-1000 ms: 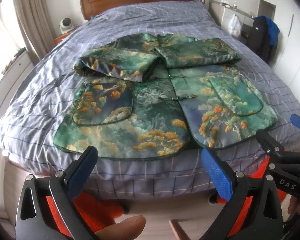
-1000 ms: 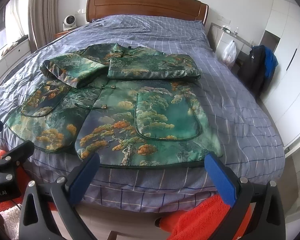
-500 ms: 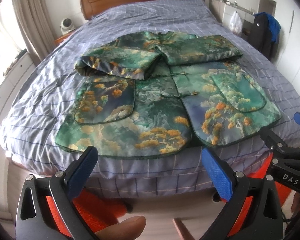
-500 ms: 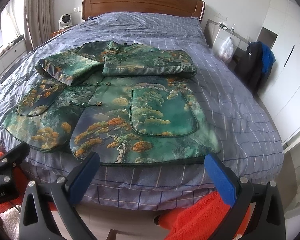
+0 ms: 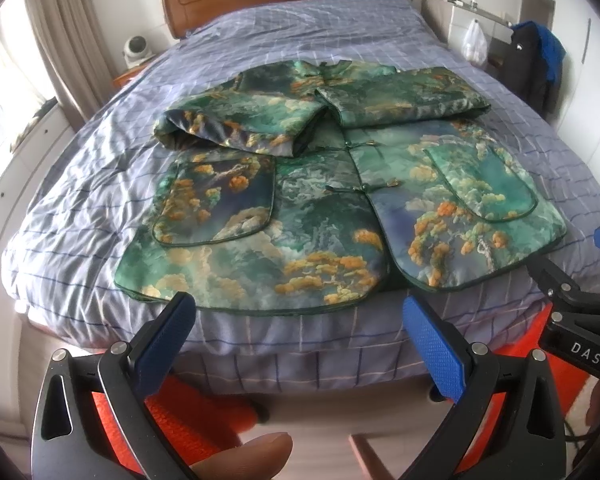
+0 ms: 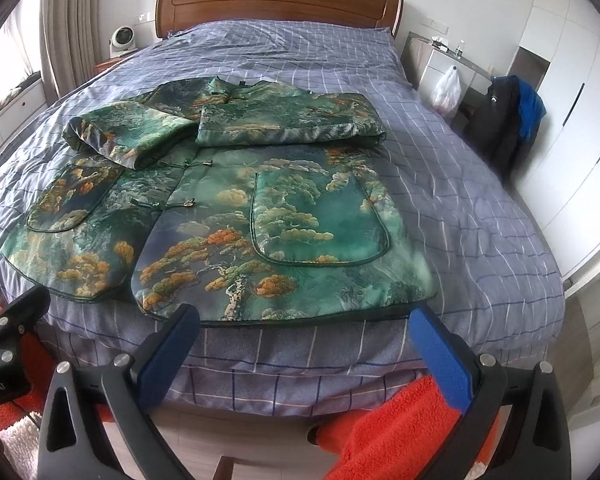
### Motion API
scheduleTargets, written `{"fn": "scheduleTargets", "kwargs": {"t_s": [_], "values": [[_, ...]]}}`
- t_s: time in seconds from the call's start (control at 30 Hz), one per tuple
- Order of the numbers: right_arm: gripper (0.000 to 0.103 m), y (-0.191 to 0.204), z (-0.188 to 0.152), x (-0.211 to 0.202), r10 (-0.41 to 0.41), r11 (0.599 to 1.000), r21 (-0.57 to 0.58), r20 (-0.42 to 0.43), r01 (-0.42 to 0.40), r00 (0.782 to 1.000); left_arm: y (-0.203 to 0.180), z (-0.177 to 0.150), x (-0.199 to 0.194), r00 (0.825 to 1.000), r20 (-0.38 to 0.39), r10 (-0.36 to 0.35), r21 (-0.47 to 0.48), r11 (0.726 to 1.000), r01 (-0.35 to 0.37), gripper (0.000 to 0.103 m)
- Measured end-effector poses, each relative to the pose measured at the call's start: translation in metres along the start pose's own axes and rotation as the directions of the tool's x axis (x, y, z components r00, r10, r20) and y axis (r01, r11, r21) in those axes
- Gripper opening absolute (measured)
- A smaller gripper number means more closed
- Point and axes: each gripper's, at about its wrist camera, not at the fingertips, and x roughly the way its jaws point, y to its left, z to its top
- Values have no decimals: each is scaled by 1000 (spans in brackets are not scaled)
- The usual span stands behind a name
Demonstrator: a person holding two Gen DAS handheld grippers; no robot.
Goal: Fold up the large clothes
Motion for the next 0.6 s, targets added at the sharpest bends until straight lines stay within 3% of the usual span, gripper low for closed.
{"fn": "scheduleTargets", "kwargs": {"t_s": [0.6], "values": [[103, -1, -3, 5, -17, 1000, 1, -22, 17, 1000, 0, -2, 1, 1000, -7, 8, 4, 1000, -8, 103]]}}
